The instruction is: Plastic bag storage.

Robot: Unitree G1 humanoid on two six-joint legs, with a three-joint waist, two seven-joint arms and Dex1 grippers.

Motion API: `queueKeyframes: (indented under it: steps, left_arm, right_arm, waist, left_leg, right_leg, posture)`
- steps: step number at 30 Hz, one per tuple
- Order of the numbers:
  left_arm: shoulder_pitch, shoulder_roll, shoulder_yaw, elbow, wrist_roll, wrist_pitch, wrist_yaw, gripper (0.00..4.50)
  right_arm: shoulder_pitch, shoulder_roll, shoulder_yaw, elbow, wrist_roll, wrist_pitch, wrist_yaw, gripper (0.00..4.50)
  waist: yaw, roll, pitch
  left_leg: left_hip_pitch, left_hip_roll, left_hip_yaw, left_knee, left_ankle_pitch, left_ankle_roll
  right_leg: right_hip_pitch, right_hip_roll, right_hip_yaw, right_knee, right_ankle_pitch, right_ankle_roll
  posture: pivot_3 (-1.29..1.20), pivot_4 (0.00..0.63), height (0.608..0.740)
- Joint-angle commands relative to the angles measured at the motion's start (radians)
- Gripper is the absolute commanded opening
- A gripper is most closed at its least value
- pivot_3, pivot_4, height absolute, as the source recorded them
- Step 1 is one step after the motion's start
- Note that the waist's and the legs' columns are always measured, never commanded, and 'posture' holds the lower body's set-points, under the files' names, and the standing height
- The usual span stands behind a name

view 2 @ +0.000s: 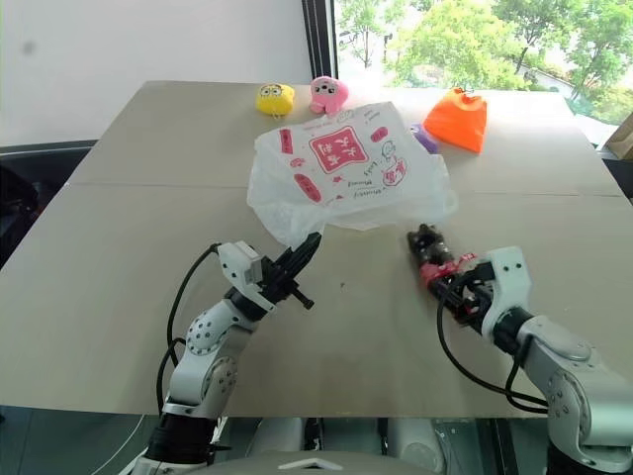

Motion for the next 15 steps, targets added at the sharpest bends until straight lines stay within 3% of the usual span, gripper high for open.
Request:
queueKeyframes:
  steps: [1, 5, 8, 15]
  left_arm:
    - [-0.010, -0.010, -0.003, -0.015, 0.003, -0.025, 0.005, 0.00]
    - [-0.009, -0.013, -0.009, -0.021, 0.005, -0.029, 0.002, 0.00]
    - [0.012, -0.006, -0.025, -0.052, -0.010, -0.029, -0.026, 0.00]
    - [0.042, 0.013, -0.042, -0.070, 0.004, -0.041, -0.033, 0.00]
  right_arm:
    - [-0.023, -0.021, 0.057, -0.059, 0.060, -0.057, 0.032, 2.84]
    - [-0.097, -0.029, 0.150, 0.005, 0.033, -0.087, -0.004, 2.84]
    - [-0.233, -0.023, 0.265, 0.146, -0.051, -0.143, -0.053, 2.84]
    - [-0.382, -0.002, 0.369, 0.322, -0.128, -0.270, -0.073, 2.84]
  waist:
    - [0.000, 0.000, 0.000]
    - [0.001, 0.000, 0.000]
    - [-0.001, -0.001, 0.001]
    - [0.019, 0.000, 0.001]
  left_leg:
    - [0.000, 0.000, 0.000, 0.000, 0.000, 0.000]
    - [0.000, 0.000, 0.000, 0.000, 0.000, 0.000]
    - [0.000, 0.000, 0.000, 0.001, 0.000, 0.000]
    - [-0.002, 0.000, -0.001, 0.000, 0.002, -0.004]
  right_leg:
    - [0.000, 0.000, 0.000, 0.000, 0.000, 0.000]
    - [0.000, 0.000, 0.000, 0.000, 0.000, 0.000]
    - [0.000, 0.000, 0.000, 0.000, 0.000, 0.000]
    - [-0.001, 0.000, -0.001, -0.001, 0.000, 0.000]
  posture:
    - [0.00, 0.150, 0.740]
    - [0.00, 0.150, 0.740]
    - [0.00, 0.150, 0.740]
    - [0.00, 0.150, 0.740]
